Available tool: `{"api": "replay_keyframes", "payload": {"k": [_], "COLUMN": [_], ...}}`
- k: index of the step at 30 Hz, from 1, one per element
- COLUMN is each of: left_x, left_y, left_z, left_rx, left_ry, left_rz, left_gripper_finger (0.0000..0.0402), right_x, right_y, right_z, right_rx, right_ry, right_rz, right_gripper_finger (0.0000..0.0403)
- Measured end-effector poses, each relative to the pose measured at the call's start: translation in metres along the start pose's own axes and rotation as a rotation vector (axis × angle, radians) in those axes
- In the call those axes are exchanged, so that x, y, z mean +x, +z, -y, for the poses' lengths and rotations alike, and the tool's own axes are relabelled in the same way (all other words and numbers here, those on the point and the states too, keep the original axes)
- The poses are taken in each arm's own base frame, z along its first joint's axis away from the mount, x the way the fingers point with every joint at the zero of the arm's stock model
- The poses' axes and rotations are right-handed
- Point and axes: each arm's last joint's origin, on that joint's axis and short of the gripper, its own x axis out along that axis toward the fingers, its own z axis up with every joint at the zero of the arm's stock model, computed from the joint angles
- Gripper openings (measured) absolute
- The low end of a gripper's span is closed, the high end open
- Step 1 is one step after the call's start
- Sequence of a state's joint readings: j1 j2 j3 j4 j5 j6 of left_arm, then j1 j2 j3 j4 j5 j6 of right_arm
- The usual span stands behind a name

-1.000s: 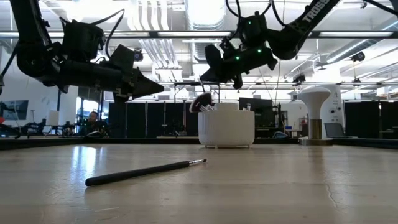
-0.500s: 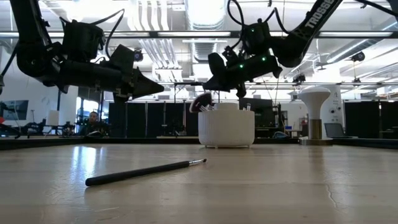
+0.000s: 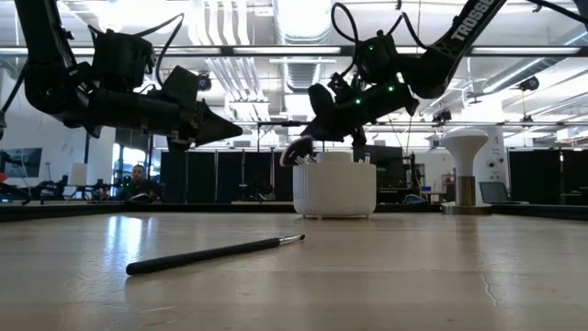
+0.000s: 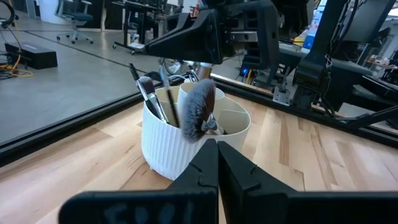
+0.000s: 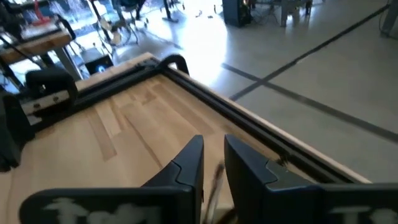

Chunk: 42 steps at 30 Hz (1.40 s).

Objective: Put items in baskets/containers
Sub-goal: Put the black silver eyeshadow brush into the pen organizer

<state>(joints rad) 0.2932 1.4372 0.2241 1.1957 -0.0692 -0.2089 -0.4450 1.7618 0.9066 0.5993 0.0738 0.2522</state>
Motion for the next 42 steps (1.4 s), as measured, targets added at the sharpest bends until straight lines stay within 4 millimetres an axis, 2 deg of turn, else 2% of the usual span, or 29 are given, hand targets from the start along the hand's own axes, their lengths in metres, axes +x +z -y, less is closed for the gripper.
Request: {"api": "replay_keyframes", "payload": {"k": [5,10,13,16,19,22,27,33,37,42], "left_x": [0.000,0.000,-0.001,-0.004,-0.005,-0.002,0.007,0.010,0.001,-0.024], "left_y": [0.000,0.000,0.003,0.008,0.013,0.017,0.033,0.045,0.033,0.018], "left_z": [0.000,0.000,0.001,0.001,0.003,0.008,0.030,0.068,0.088,0.116], "left_rx": [-0.005,-0.013,-0.031,-0.051,-0.079,-0.071,0.000,-0.005,-0.071,-0.186], "left_ry": [0.000,0.001,-0.002,-0.003,0.010,0.068,0.162,0.245,0.341,0.474], "left_rz": [0.000,0.000,0.014,0.018,-0.032,-0.153,-0.383,-0.601,-0.756,-0.950], "left_gripper_finger": [0.0000,0.0000,0.0000,0.0000,0.0000,0.0000,0.0000,0.0000,0.0000,0.0000], "right_x": [-0.007,-0.022,-0.038,-0.057,-0.079,-0.102,-0.139,-0.171,-0.186,-0.200], "right_y": [0.004,0.017,0.026,0.026,0.017,0.005,-0.016,-0.040,-0.050,-0.051], "right_z": [-0.001,-0.003,-0.004,-0.006,-0.006,-0.005,-0.005,-0.001,0.004,0.007], "right_rx": [-0.026,-0.070,-0.132,-0.176,-0.185,-0.173,-0.157,-0.146,-0.138,-0.132], "right_ry": [-0.006,-0.012,-0.019,-0.015,-0.001,0.015,0.059,0.115,0.135,0.147], "right_rz": [-0.034,-0.070,-0.119,-0.159,-0.157,-0.142,-0.078,0.017,0.078,0.141], "right_gripper_finger": [0.0070,0.0069,0.0056,0.0038,0.0016,0.0010,0.0009,0.0008,0.0008,0.0008]}}
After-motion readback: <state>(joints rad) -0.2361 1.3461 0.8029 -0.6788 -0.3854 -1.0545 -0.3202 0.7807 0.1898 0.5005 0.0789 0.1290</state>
